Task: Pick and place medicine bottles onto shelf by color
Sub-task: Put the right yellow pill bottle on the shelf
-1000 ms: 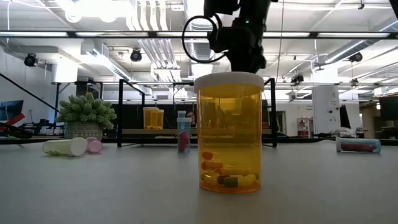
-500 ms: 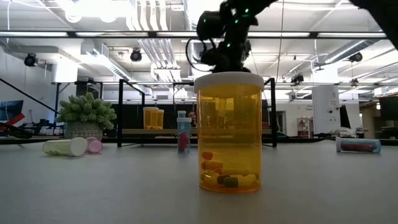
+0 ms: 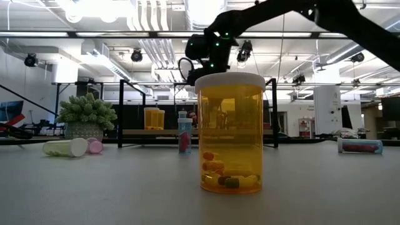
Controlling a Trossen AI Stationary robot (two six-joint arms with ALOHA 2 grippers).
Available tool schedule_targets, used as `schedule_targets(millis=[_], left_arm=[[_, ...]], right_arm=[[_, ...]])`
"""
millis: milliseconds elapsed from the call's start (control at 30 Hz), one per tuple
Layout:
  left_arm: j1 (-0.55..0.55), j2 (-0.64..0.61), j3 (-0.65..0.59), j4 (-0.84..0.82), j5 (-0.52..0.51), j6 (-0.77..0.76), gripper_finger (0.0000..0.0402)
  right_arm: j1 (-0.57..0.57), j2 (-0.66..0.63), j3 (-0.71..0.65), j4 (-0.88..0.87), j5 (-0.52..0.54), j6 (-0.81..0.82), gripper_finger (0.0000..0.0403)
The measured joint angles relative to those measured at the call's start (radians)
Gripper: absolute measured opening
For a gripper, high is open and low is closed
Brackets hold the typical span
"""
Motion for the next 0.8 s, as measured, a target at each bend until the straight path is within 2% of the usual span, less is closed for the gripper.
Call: schedule_targets(millis=[167,333,800], left_arm=[[0.0,-0.007,0.0,0.001,-0.009,0.02,0.0279],[0.001,0.004,0.0,0.001,-0.082,0.021,0.0279],[0.02,0.034,0.0,0.004,-0.107,0.021,0.0279]], right_arm=[[-0.015,0.038,0.076,-0.022,0.0,-0.065,0.0119],[-0.036,0.057,0.117,-0.017,-0.001,-0.128,0.0126],[-0.059,0.091,0.123,0.02,-0.029,-0.188,0.0127]])
